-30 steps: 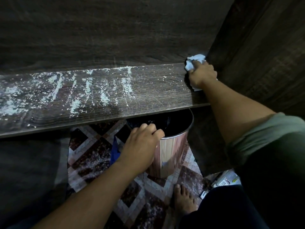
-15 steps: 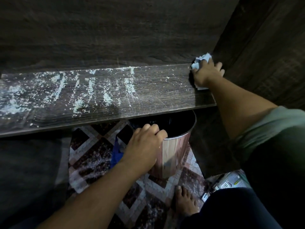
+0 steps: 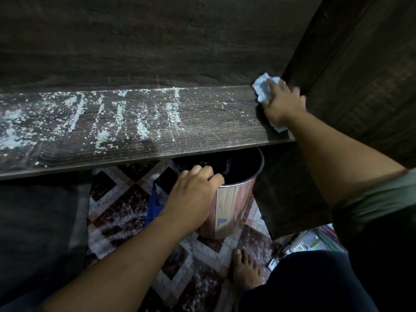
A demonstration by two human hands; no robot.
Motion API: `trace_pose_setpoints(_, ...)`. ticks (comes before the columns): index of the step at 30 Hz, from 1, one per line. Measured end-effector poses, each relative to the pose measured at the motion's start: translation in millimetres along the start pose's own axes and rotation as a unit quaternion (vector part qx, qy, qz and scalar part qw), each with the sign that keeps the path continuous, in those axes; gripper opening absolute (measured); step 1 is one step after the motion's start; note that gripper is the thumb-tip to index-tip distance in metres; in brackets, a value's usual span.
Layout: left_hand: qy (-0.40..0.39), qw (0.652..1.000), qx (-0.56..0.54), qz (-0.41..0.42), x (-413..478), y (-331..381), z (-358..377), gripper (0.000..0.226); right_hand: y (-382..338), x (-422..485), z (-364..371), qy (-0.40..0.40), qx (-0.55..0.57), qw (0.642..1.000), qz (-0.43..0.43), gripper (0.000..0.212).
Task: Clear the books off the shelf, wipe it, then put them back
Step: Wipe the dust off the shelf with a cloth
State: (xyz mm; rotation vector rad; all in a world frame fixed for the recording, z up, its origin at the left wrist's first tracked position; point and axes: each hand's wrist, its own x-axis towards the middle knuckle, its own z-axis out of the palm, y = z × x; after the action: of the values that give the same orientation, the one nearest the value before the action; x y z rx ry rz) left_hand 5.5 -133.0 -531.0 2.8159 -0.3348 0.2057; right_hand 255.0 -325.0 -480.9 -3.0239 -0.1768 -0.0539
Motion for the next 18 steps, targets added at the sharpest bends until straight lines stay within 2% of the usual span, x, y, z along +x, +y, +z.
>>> trace_pose_setpoints(2, 0.007, 1.0, 0.003, 0.005, -1.4, -0.6, 0.1, 0.045, 0.3, -2.9, 11.1, -0.019, 0.017, 0.999, 0.029, 0.056)
trace_pose_setpoints(5, 0.02, 1.0, 0.001, 0.014, -2.4, -1.3, 0.8, 0.048, -17.0, -5.8, 17.4, -0.005, 0.039, 0.998, 0.042, 0.051)
trace_pose_setpoints(8, 0.023, 1.0, -0.005, 0.018, -4.1, -1.8, -0.4, 0.048, -40.9, -15.2, 23.1, 0.017, 0.056, 0.998, -0.038, 0.047)
trace_pose_setpoints(10, 0.021, 1.0, -0.003, 0.017, -5.1, -2.1, -1.3, 0.047, -54.3, -23.3, 25.0, 0.029, 0.152, 0.981, -0.114, 0.044)
trace_pose_setpoints(12, 0.022, 1.0, -0.006, 0.017, -6.0, -2.1, -2.9, 0.047, -60.1, -25.3, 15.1, 0.025, 0.281, 0.952, -0.117, 0.042)
trace_pose_setpoints(13, 0.024, 1.0, -0.006, 0.017, -6.6, -2.3, -3.8, 0.048, -59.5, -22.7, 9.0, 0.048, 0.299, 0.945, -0.122, 0.042)
trace_pose_setpoints(16, 0.023, 1.0, 0.002, 0.015, -8.8, -4.0, -5.6, 0.051, -48.8, -6.1, -1.2, 0.128, 0.186, 0.96, -0.163, 0.048)
trace_pose_setpoints(18, 0.019, 1.0, 0.002, 0.015, -10.4, -5.3, -6.3, 0.051, -46.7, 0.7, 1.2, 0.084, 0.099, 0.979, -0.156, 0.048)
